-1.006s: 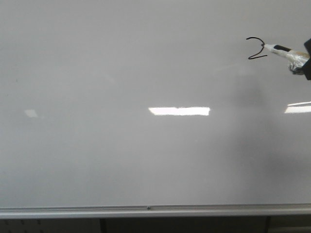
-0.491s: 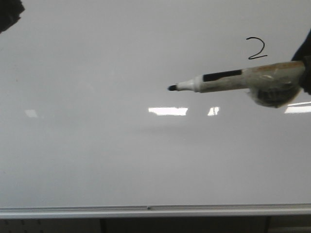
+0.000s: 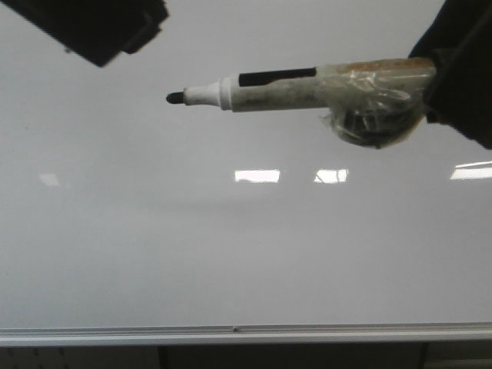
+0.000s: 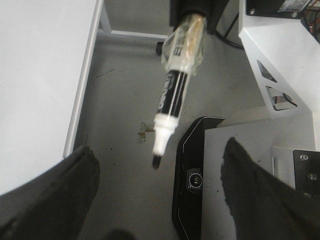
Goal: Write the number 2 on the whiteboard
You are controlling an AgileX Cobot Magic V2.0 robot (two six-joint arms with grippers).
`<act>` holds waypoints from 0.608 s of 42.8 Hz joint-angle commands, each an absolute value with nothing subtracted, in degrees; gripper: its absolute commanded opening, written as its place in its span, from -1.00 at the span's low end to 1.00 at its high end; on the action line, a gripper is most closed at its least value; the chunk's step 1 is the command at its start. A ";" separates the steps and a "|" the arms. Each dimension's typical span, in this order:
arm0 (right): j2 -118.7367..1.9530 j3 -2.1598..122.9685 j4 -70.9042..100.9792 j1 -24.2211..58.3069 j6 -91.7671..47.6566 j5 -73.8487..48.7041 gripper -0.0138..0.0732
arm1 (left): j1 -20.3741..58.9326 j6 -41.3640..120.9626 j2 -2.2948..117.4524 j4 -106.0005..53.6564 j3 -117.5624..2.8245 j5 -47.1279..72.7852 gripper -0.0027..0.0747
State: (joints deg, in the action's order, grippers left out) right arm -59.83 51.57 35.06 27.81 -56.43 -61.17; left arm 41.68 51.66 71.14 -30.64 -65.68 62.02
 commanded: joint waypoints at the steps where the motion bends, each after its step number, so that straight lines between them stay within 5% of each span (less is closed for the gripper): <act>1: -58.75 53.48 37.99 27.96 -57.20 -60.43 -0.72 | 44.89 52.00 72.46 -33.08 -68.67 59.10 0.34; 16: -58.75 53.48 37.99 27.96 -57.20 -60.62 -0.72 | 49.10 52.00 80.26 -32.78 -72.43 58.00 0.33; 26: -58.75 53.48 37.99 27.96 -57.20 -60.67 -0.72 | 49.10 52.00 80.76 -32.78 -72.52 58.26 -0.40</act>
State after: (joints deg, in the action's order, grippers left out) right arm -59.83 51.57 35.06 27.81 -56.43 -61.43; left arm 48.53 51.79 82.39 -30.54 -70.47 59.48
